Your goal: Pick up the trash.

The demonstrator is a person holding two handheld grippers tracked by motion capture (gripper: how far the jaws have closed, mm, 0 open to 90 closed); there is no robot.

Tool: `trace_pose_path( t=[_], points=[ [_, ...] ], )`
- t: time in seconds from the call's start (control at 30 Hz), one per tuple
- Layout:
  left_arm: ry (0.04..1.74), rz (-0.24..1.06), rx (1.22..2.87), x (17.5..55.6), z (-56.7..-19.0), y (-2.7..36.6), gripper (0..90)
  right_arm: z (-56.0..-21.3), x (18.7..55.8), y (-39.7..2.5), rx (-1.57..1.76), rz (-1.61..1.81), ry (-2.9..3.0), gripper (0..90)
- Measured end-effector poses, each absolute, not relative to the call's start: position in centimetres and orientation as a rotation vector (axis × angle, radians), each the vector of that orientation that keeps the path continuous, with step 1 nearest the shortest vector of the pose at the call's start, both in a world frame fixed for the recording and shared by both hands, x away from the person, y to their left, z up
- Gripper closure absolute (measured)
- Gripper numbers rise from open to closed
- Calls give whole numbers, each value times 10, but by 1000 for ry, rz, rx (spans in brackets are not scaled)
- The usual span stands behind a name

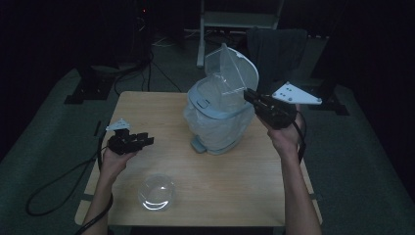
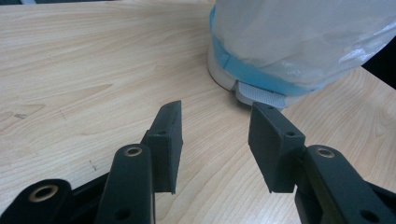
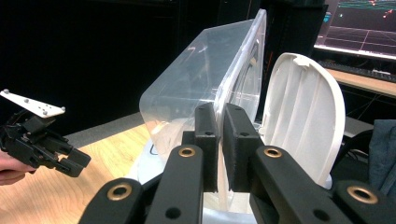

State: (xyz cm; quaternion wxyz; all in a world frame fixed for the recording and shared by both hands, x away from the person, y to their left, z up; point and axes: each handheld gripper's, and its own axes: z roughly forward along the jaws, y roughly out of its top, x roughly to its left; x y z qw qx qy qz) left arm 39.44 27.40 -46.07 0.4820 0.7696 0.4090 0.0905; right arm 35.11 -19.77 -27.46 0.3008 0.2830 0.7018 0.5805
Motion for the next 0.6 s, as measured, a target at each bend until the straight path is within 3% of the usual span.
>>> trace_pose_path(
  t=[0.4,0.6],
  points=[
    [1000,217,1869,394,-461,274,556,-274,351,-198,759,1555,1841,721],
    [1001,216,1869,394,-462,274,556,-278,352,-200,774,1563,1841,721]
  ],
)
